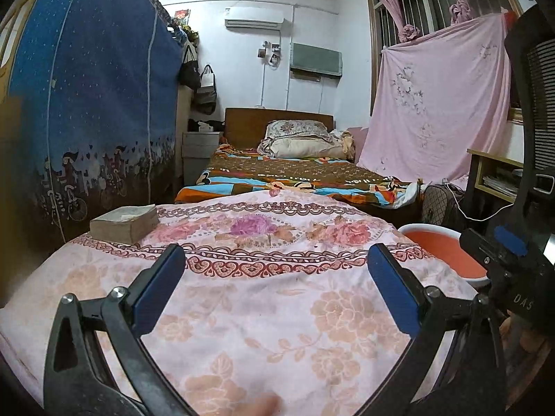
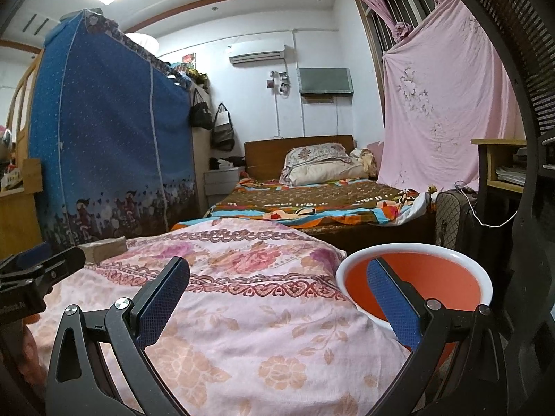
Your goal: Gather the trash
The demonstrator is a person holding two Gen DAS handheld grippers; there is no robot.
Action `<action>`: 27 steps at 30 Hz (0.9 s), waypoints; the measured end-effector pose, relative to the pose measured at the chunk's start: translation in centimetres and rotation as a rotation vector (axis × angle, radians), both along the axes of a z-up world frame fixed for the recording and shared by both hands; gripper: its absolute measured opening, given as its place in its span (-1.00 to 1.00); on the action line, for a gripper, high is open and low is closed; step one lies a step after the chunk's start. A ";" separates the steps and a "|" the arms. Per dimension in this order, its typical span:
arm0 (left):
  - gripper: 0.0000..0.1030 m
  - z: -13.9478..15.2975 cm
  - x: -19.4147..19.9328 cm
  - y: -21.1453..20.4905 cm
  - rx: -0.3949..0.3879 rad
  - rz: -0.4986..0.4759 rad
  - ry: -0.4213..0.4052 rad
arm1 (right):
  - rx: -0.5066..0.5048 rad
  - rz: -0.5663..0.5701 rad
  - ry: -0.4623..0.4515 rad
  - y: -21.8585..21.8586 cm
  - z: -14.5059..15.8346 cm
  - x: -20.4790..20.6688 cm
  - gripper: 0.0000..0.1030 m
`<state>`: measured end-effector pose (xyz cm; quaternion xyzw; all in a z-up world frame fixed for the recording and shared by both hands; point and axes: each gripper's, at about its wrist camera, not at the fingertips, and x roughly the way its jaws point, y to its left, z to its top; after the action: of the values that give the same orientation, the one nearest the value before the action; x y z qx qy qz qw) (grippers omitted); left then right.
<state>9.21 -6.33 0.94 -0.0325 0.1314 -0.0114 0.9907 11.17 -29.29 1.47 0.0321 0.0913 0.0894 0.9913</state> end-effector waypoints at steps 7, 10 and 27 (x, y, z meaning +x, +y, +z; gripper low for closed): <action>0.78 0.0 0.0 -0.2 0.006 0.009 -0.001 | 0.003 0.003 0.007 -0.1 -0.2 0.0 1.00; 0.78 0.1 0.0 -0.1 0.002 0.006 0.001 | 0.003 0.005 0.009 -0.1 -0.2 0.0 1.00; 0.78 -0.1 0.3 -0.1 0.002 0.003 0.008 | -0.006 0.024 0.032 0.2 -0.6 0.3 1.00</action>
<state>9.47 -6.45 0.80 -0.0317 0.1353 -0.0097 0.9902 11.47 -29.13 0.86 0.0294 0.1078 0.1004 0.9887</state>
